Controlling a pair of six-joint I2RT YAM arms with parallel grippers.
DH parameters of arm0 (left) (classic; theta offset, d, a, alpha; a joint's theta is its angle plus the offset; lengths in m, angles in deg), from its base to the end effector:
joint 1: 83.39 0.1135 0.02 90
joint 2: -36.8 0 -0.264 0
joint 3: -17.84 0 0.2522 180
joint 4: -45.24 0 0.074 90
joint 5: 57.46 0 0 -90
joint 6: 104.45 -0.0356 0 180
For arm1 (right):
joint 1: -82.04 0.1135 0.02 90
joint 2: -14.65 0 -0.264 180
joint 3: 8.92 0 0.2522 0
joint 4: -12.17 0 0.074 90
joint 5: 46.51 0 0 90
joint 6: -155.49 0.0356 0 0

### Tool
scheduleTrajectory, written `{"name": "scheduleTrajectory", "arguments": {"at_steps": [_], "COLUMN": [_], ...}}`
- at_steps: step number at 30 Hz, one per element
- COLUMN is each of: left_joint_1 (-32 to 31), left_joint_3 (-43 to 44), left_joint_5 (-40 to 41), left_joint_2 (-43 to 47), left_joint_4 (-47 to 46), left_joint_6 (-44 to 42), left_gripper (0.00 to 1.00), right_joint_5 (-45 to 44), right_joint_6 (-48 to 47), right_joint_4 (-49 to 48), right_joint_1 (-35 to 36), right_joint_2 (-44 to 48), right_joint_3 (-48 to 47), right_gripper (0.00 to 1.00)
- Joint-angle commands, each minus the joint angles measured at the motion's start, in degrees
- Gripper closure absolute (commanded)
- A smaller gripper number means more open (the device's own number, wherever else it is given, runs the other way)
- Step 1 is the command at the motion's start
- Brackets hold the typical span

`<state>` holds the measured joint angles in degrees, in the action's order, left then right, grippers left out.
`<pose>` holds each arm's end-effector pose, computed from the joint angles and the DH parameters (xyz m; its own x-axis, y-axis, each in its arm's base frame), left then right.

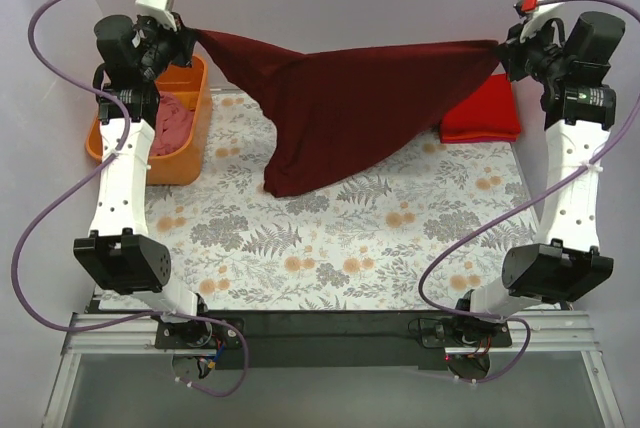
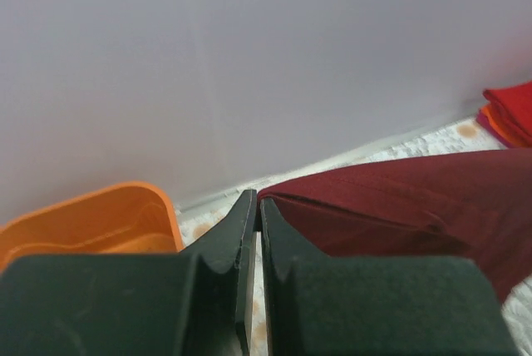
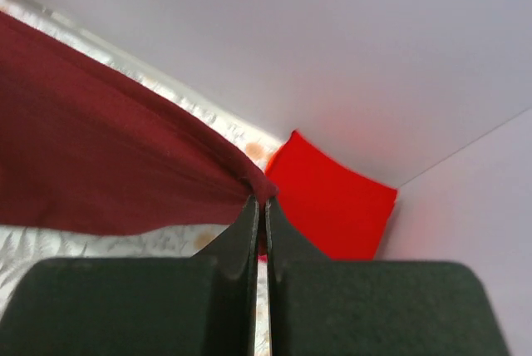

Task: Fold and stack the t-shirts
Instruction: Flatten the tshirt out

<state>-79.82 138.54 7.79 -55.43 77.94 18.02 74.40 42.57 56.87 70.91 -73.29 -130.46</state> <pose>0.3582 0.0074 0.4897 -0.2555 -0.5044 -0.8248 0.2643 0.7842 -0.5614 0.3206 -0.0444 0.4968 -0.0459 -0.3315 -0.9423 -0.3766 0.8795 -0.2911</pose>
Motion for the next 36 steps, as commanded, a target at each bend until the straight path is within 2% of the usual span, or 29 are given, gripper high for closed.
{"name": "scheduleTrajectory", "arguments": {"at_steps": [1,10,14,19,23,27,30,33,36], "left_joint_1": [0.65,0.65,0.65,0.65,0.64,0.65,0.65,0.65,0.65], "left_joint_3": [-4.09,-15.96,-20.88,-21.33,-16.60,-10.62,-7.97,-11.55,-20.78], "left_joint_5": [7.25,13.06,12.63,11.66,15.33,19.29,18.35,12.75,8.41], "left_joint_2": [10.55,30.84,39.81,47.74,48.55,43.99,41.87,41.68,43.88], "left_joint_4": [-12.95,-23.24,-25.35,-26.06,-23.78,-21.49,-19.30,-14.47,-10.34], "left_joint_6": [-0.21,-0.48,0.05,-2.05,-5.47,-9.51,-10.84,-10.84,-11.38], "left_gripper": [1.00,1.00,1.00,1.00,1.00,1.00,1.00,1.00,1.00], "right_joint_5": [-6.21,-10.61,-13.16,-16.85,-18.08,-17.39,-15.29,-11.25,-4.94], "right_joint_6": [3.32,4.37,3.76,2.79,1.47,-0.45,-0.99,-1.60,-2.30], "right_joint_4": [-14.67,-25.82,-30.40,-35.15,-36.30,-36.30,-36.30,-36.65,-36.74], "right_joint_1": [-0.47,-0.47,-0.47,-0.46,-0.46,-0.47,-0.47,-0.38,-0.38], "right_joint_2": [7.16,23.76,33.94,41.62,43.99,42.59,41.36,41.80,43.38], "right_joint_3": [-0.32,12.05,16.80,19.19,17.70,15.15,15.94,22.25,31.65], "right_gripper": [0.99,0.99,0.99,0.99,0.99,0.99,0.99,0.99,0.99]}}
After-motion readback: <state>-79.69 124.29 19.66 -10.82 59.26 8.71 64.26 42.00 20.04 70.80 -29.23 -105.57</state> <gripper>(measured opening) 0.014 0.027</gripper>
